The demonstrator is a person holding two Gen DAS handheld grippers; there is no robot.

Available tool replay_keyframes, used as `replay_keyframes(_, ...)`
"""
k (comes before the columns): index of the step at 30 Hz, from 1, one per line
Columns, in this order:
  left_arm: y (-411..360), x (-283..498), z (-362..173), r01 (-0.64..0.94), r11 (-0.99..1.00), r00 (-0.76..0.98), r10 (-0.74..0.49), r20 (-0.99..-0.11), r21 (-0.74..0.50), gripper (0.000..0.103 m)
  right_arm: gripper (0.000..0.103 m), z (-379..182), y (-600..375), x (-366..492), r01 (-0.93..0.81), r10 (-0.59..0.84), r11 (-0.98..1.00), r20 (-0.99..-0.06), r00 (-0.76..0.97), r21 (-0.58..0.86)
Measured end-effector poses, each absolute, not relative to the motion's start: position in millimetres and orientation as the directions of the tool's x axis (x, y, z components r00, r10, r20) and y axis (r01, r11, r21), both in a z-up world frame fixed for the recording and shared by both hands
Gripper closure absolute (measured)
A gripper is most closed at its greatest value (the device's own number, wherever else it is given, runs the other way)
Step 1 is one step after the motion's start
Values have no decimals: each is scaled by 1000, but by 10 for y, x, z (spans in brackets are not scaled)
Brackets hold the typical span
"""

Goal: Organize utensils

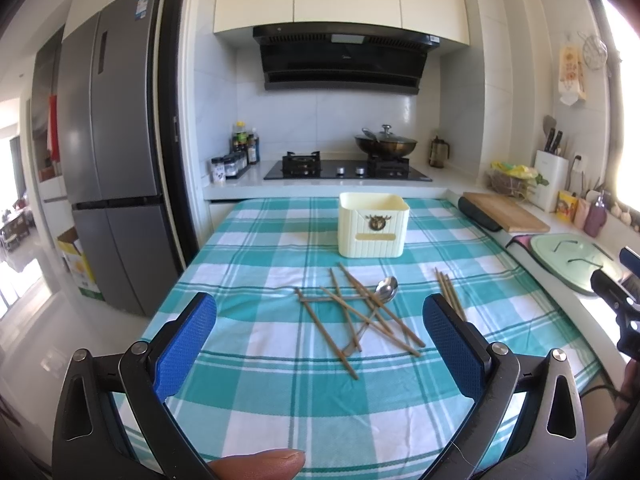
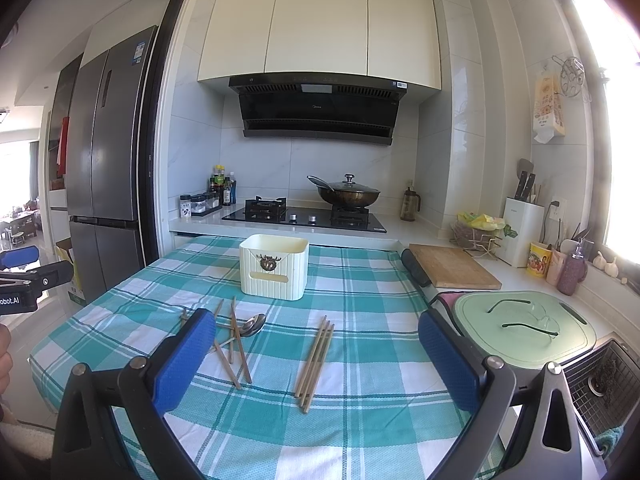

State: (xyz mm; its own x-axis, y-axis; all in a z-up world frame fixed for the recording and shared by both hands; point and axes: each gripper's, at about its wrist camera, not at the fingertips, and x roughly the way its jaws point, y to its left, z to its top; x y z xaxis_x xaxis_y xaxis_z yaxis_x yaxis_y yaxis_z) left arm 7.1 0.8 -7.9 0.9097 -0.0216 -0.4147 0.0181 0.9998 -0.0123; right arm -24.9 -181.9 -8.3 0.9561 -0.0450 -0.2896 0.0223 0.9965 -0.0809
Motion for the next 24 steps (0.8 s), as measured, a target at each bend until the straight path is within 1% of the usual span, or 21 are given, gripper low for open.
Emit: replay_keyframes(24,9,84,-99,18,1000,909,-21,-417,-12,0,0,-72,-1809,-197,20,-43,997,-297,954,-79)
